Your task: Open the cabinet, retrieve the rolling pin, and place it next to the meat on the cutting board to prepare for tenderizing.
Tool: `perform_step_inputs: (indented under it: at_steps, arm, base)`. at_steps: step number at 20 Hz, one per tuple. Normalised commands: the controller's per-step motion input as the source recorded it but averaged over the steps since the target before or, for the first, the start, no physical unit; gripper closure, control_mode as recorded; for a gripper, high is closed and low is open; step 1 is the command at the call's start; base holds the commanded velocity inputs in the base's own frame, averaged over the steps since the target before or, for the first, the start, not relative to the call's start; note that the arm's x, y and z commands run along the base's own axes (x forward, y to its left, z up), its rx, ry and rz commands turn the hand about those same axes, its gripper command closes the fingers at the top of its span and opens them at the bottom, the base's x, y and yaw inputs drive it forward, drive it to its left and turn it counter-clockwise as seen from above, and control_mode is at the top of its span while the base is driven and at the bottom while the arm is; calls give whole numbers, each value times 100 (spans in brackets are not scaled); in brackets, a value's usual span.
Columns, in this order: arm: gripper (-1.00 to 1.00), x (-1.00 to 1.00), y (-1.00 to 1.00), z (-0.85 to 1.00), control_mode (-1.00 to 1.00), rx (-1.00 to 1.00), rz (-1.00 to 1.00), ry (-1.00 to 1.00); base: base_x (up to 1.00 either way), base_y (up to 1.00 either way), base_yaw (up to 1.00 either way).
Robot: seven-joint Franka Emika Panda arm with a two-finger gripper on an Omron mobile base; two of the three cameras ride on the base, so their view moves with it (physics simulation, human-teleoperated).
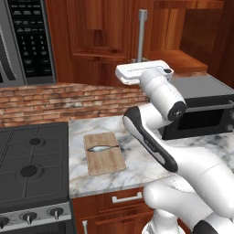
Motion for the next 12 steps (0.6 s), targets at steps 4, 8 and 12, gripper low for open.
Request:
perform_step_inputs:
  at_steps: [4,8,12]
  arm:
    - [100,-69,74,-7,-100,0,2,0]
    - [100,-62,79,-11,-100,0,1,0]
    - [100,-47,80,-12,-100,0,0,0]
  base:
    - [0,0,0]
    - [0,0,0]
    - [0,0,0]
